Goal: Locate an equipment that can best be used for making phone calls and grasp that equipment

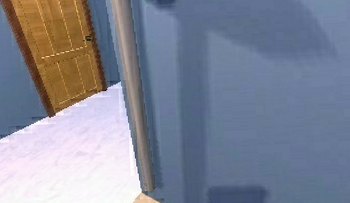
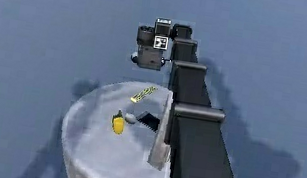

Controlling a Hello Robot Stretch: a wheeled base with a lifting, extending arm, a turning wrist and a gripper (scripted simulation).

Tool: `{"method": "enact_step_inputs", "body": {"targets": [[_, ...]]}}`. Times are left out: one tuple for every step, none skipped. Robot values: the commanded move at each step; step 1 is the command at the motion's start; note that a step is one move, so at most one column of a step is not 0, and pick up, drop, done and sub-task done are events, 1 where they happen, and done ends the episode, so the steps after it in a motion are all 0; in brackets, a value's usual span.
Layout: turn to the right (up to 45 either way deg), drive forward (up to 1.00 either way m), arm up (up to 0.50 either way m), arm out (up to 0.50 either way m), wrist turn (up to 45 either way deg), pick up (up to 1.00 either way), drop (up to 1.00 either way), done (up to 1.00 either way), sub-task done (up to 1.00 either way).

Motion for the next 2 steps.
{"method": "enact_step_inputs", "body": {"targets": [[0.0,0.00,0.00,0.00,30.0,0.00,0.00,0.00,0.00],[0.0,0.00,-0.30,0.00,0.0,0.00,0.00,0.00,0.00]]}}
